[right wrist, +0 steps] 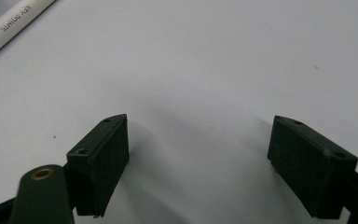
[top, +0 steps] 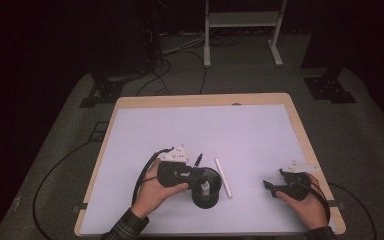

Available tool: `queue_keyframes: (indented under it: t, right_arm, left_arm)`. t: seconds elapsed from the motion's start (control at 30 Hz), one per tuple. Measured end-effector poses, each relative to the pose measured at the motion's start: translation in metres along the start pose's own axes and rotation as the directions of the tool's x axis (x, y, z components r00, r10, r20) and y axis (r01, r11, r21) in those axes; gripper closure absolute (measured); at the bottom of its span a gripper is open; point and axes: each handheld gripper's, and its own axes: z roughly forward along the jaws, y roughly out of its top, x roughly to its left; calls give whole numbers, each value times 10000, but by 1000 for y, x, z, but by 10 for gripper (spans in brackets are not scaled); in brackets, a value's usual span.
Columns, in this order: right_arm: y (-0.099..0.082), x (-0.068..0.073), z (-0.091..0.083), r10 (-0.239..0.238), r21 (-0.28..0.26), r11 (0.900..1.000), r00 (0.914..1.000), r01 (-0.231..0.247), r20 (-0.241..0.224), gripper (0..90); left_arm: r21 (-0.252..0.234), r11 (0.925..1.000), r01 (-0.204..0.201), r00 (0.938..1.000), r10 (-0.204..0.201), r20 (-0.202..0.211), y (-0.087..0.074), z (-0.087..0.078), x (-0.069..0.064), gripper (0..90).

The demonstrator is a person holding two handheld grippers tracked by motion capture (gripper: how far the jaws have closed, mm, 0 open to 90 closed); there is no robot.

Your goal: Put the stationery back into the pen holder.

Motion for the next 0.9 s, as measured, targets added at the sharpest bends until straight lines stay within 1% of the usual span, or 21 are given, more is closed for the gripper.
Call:
queue_keyframes:
  t: [0.13, 0.17, 0.2, 0.33, 0.47, 0.6, 0.63, 0.8, 0.9]
  right_arm:
    - [0, 0, 0, 0, 1, 10000, 10000, 0, 1, 194]
    - [0, 0, 0, 1, 1, 10000, 10000, -1, 0, 194]
    - [0, 0, 0, 1, 1, 10000, 10000, -1, 0, 194]
    - [0, 0, 0, 2, 4, 10000, 10000, -2, 1, 194]
    - [0, 0, 0, 1, 3, 10000, 10000, -1, 0, 194]
    - [0, 0, 0, -4, 3, 10000, 10000, 4, 2, 194]
    - [0, 0, 0, -4, 3, 10000, 10000, 4, 2, 194]
    - [0, 0, 0, -4, 6, 10000, 10000, 4, 3, 194]
    - [0, 0, 0, 3, 5, 10000, 10000, -3, -3, 195]
  left_arm:
    - [-226, 9997, 8, 9999, -12, -173, 2, -11, 2, 652]
    - [-299, 9995, -22, 9996, 13, -290, 2, -16, 3, 645]
    - [-299, 9995, -22, 9996, 13, -290, 2, -16, 3, 640]
    - [-451, 9990, 18, 9987, -41, -509, 2, -25, 7, 625]
    - [-459, 9989, 56, 9973, -89, -723, 0, -32, 11, 608]
    - [-523, 9985, 170, 9945, -223, -1021, -5, -42, 16, 587]
    - [-523, 9985, 170, 9945, -223, -1021, -5, -42, 16, 580]
    - [-440, 9984, 349, 9897, -407, -1374, -16, -49, 22, 560]
    - [-399, 9985, 387, 9883, -441, -1457, -20, -51, 23, 547]
